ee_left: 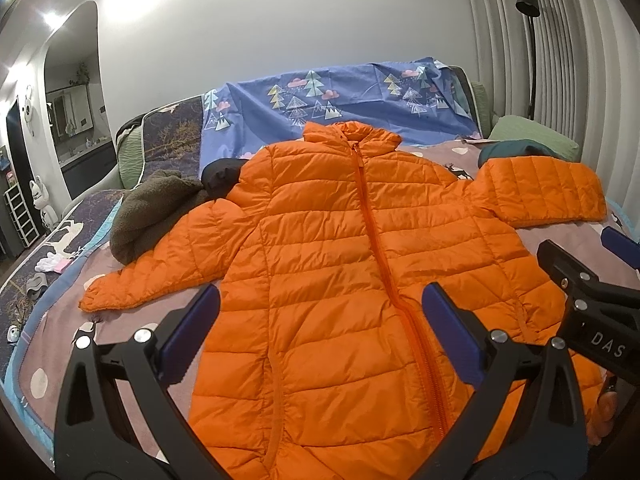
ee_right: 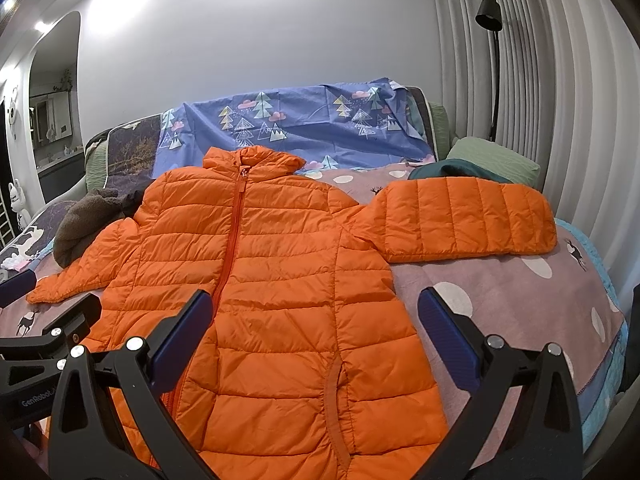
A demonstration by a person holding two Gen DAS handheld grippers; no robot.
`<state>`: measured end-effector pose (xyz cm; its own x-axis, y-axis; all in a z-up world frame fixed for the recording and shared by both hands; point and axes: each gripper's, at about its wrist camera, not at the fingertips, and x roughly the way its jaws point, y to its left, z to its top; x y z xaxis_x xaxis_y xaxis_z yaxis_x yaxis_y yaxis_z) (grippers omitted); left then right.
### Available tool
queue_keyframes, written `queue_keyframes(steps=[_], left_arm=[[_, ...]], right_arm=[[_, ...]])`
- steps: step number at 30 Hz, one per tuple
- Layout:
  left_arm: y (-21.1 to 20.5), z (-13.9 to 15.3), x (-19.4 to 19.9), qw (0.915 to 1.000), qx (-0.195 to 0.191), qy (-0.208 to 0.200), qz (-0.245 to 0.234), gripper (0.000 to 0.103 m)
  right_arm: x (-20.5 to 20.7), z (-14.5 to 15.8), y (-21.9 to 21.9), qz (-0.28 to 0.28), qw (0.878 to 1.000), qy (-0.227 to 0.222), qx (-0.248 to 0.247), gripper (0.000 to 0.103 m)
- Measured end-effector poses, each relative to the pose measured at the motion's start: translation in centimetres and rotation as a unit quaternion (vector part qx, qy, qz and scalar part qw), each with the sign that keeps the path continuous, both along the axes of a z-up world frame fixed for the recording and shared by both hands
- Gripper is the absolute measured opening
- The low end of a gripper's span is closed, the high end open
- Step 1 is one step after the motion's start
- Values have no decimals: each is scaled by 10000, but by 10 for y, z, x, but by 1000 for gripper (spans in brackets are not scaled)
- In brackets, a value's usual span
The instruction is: Fold large clothes
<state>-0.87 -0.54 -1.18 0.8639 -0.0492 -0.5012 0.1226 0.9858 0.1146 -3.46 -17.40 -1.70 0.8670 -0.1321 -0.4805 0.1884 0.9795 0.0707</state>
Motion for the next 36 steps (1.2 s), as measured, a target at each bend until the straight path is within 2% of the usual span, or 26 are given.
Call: queue_keyframes(steps=[20,28,32,36], left_arm=[[2,0,3,9999,-8,63,90,101],[6,11,9,10000,-56,-17,71,101],[12,19,21,9998,-197,-41,-2,101],[18,32,48,9996,-245,-12,-107,101]], right_arm=[[4,-1,6,64,10000,18,-19,102],[6,6,2,36,10000,-60,-71,102],[17,12,-1,251,9997,49,-51,102],[45,28,-9,1075,9940,219,-23,102]])
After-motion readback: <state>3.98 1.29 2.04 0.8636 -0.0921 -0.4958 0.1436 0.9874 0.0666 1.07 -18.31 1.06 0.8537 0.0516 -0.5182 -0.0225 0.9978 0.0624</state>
